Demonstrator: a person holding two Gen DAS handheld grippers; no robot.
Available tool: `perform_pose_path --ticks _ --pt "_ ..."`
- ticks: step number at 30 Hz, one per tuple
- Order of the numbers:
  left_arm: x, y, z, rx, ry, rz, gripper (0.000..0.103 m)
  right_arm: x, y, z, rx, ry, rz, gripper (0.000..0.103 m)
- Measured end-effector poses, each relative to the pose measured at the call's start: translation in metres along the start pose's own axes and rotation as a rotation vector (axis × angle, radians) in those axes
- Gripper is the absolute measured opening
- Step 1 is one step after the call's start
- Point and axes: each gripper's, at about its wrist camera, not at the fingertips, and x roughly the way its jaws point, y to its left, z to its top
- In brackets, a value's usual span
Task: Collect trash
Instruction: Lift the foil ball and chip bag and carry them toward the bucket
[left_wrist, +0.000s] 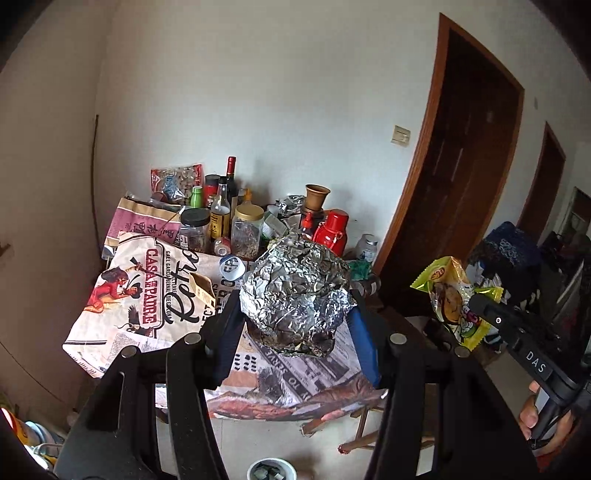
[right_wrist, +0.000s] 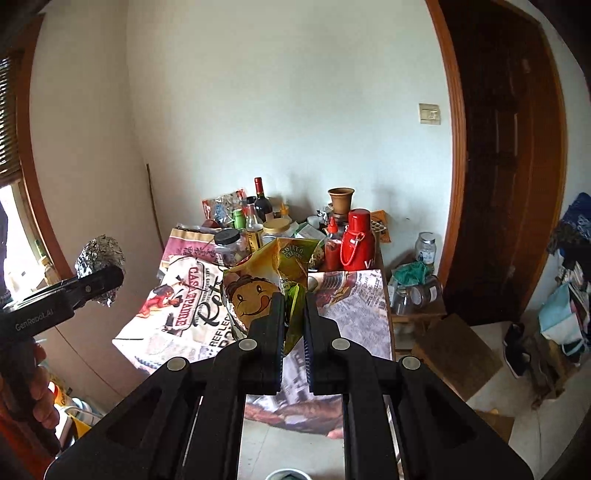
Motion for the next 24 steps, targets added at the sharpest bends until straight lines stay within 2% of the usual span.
perform_pose_path --ticks 6,12,17,24 --pt "-0.056 0.022 -0.036 0.035 0.022 -0.039 0.054 -0.039 0.039 -0.034 0.042 -0.005 -0.04 0.008" --pt "-0.096 0.039 -0.071 0.062 0.067 -0.05 0.054 -0.07 0.063 -0.066 0.084 0.029 -0.079 0.008" --pt "-0.108 0.046 -0.094 0.06 0.132 -0.08 0.054 -0.086 0.07 -0.087 0.111 0.085 -0.116 0.008" --pt "-0.097 0.046 -0.124 0.035 0.236 -0.106 0.054 -0.085 0.067 -0.109 0.125 0.178 -0.133 0.008"
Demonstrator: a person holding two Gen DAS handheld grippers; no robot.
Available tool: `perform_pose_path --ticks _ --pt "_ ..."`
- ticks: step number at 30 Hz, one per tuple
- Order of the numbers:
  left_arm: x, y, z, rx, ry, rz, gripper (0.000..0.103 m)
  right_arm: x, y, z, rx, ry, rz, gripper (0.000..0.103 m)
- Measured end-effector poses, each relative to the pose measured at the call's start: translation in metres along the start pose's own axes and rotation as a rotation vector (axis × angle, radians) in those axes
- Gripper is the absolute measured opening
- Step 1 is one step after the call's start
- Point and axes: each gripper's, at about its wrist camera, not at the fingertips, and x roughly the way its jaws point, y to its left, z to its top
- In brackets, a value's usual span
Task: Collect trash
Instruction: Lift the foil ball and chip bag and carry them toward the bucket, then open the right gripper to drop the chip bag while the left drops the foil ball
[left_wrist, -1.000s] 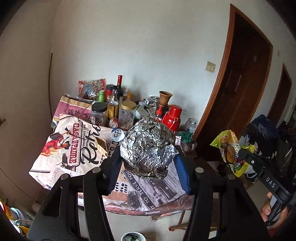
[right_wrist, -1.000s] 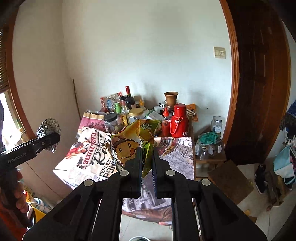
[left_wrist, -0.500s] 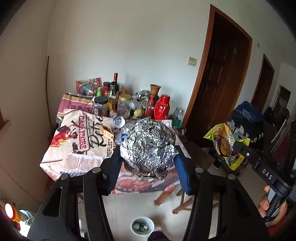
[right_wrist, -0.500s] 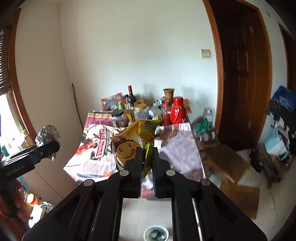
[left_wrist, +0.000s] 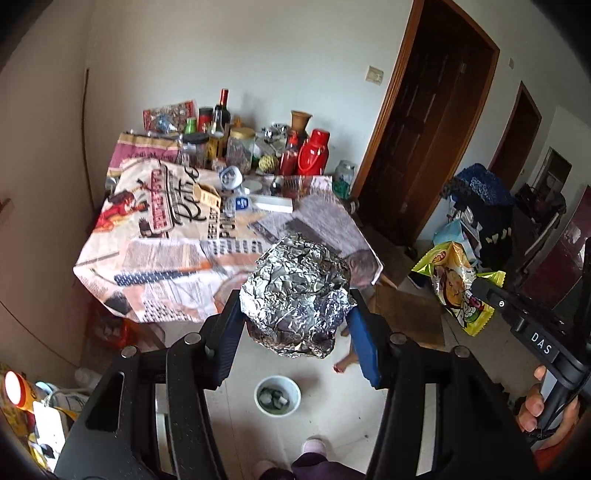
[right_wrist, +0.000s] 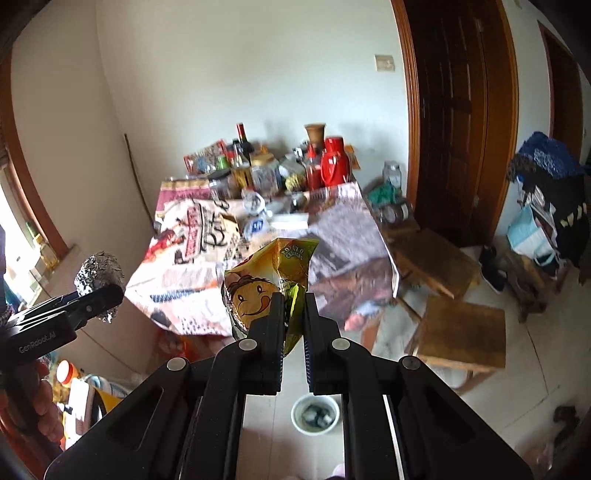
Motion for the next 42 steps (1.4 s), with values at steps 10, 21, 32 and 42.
perform_pose_path --ticks 10,21,32,42 --pt "0.074 -0.01 -0.048 -0.014 0.187 0.041 0.054 0.062 -0.03 -0.053 0.03 0.19 0.054 0.008" --pt "0.218 0.005 -0.143 -0.1 0.39 0.082 0.054 0.183 -0.077 -0.135 0.009 0.404 0.071 0.008" --pt "0.355 0.059 -0.264 -0.239 0.51 0.135 0.054 0.333 -0.104 -0.252 -0.039 0.56 0.086 0.009" --pt "0.422 0.094 -0.33 -0.286 0.573 0.16 0.054 0.422 -0.093 -0.317 -0.055 0.654 0.129 0.033"
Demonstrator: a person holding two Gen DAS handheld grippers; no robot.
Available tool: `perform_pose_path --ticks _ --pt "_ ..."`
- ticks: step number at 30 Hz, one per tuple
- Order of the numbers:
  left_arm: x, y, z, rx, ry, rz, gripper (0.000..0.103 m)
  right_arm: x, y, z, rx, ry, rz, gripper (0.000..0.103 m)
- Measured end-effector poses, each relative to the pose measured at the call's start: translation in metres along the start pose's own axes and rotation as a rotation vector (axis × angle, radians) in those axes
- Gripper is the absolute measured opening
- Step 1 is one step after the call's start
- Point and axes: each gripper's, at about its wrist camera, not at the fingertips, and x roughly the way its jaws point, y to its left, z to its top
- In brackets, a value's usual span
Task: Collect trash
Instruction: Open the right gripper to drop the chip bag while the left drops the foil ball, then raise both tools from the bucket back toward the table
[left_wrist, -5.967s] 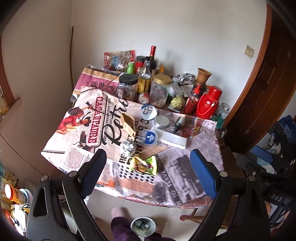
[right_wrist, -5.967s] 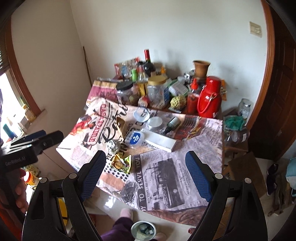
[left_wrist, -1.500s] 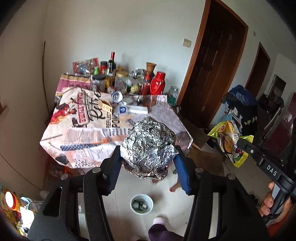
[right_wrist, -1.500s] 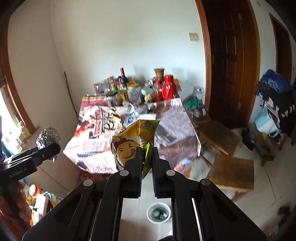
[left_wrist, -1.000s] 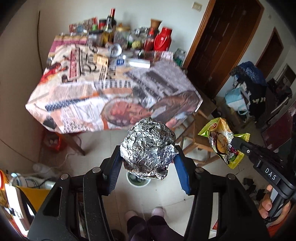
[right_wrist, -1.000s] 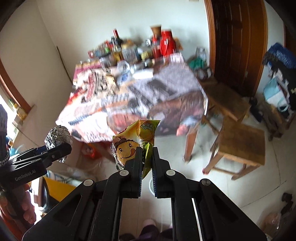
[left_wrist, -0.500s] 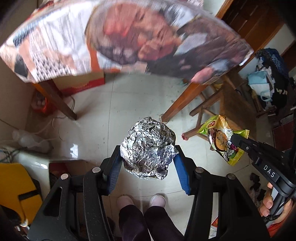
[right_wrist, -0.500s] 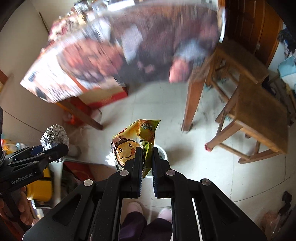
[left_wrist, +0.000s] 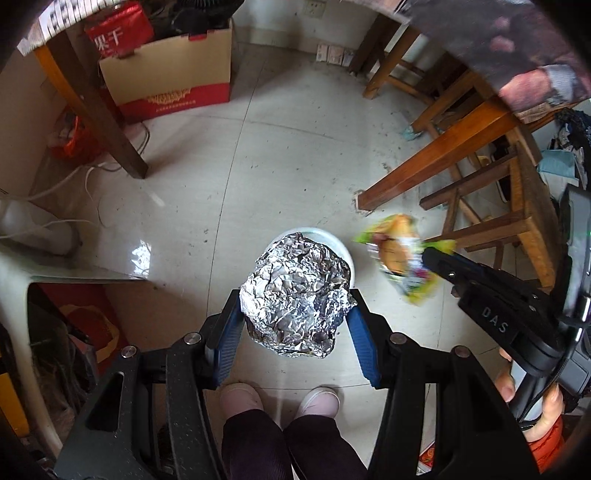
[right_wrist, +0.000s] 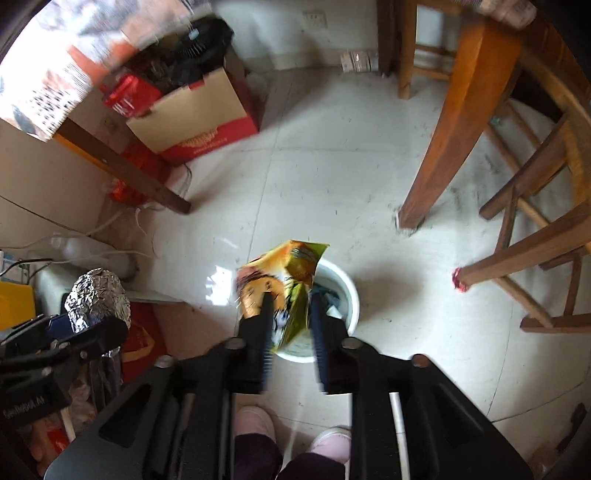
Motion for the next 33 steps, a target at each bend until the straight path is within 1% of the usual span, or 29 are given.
perform_pose_path --ticks 2,4,6,11,14,16,19,22,25,28,30,31,33 --pt "0.014 0.002 0.001 -0.005 0.011 -0.001 0.054 0.006 -0.002 0.0 0.008 0.006 -0.007 0.05" --pt "0.023 0.001 0.001 -0.006 0.024 -0.008 0.054 0.006 -0.005 -0.003 0.016 -0.004 -0.007 0.051" --pt "0.034 -0.002 0.002 0.001 0.04 -0.015 0.054 0.006 -0.008 -0.005 0.022 0.004 -0.015 0.051" --pt "0.058 -0.019 0.007 0.047 0.078 -0.027 0.054 0.002 -0.026 -0.01 0.058 0.011 -0.03 0.051" --pt "0.07 -0.029 0.012 0.062 0.114 -0.036 0.057 -0.004 -0.031 -0.011 0.075 0.007 -0.039 0.051" --pt "0.075 -0.034 0.015 0.054 0.132 -0.039 0.057 -0.007 -0.032 -0.011 0.076 0.006 -0.046 0.051" --pt "0.074 -0.04 0.016 0.073 0.144 -0.02 0.057 -0.014 -0.032 -0.009 0.086 0.002 -0.05 0.051" --pt "0.063 -0.044 0.016 0.089 0.147 -0.011 0.057 -0.028 -0.029 -0.004 0.089 -0.014 -0.05 0.051" --pt "0.04 -0.047 0.018 0.109 0.138 0.001 0.057 -0.051 -0.023 0.001 0.089 -0.033 -0.046 0.051" --pt "0.004 -0.054 0.023 0.129 0.115 0.011 0.057 -0.082 -0.012 0.01 0.083 -0.058 -0.044 0.051" --pt "-0.032 -0.057 0.029 0.135 0.087 0.011 0.057 -0.11 -0.002 0.016 0.078 -0.081 -0.041 0.051" --pt "-0.044 -0.058 0.031 0.136 0.079 0.01 0.057 -0.123 0.004 0.018 0.075 -0.093 -0.041 0.051" --pt "-0.089 -0.062 0.037 0.141 0.04 0.008 0.057 -0.152 0.015 0.024 0.068 -0.121 -0.039 0.051"
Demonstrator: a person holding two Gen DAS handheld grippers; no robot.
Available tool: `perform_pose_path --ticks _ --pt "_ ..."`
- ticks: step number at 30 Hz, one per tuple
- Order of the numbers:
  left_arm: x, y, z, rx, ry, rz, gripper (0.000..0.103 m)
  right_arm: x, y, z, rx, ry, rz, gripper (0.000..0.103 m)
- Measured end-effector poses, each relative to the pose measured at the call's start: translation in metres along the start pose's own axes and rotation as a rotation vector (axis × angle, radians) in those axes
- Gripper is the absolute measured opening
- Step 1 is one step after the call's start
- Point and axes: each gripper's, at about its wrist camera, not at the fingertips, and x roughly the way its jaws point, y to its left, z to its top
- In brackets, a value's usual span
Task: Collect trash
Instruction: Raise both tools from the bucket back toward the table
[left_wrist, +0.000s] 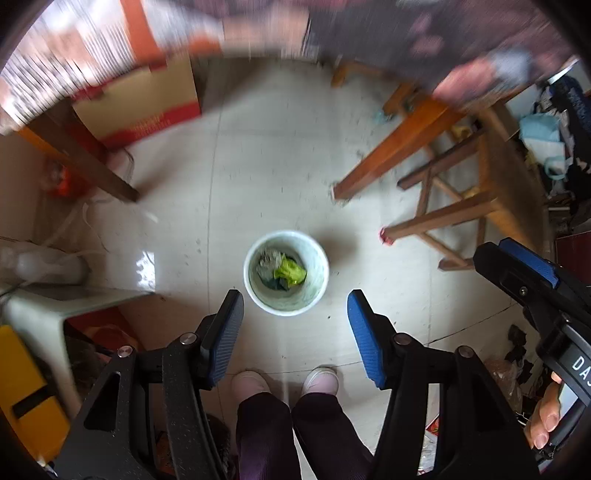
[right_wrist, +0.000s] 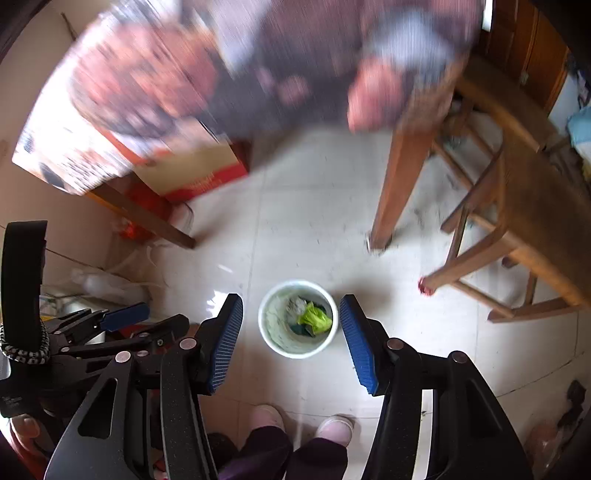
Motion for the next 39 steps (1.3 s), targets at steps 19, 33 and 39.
perform_pose_path --ticks 19,33,39 --pt "-0.393 -0.02 -0.006 0.063 -0.523 -0.01 0.06 -0.335 0.118 0.037 -0.13 -0.44 0.0 0.051" --pt "-0.525 -0.008 -0.06 0.143 -0.83 -0.008 0.102 -0.429 0.154 0.019 -0.101 -0.759 -0.062 0.074" --pt "-0.528 -0.008 -0.055 0.14 -0.831 -0.034 0.102 -0.434 0.151 0.021 -0.081 -0.791 -0.09 0.097"
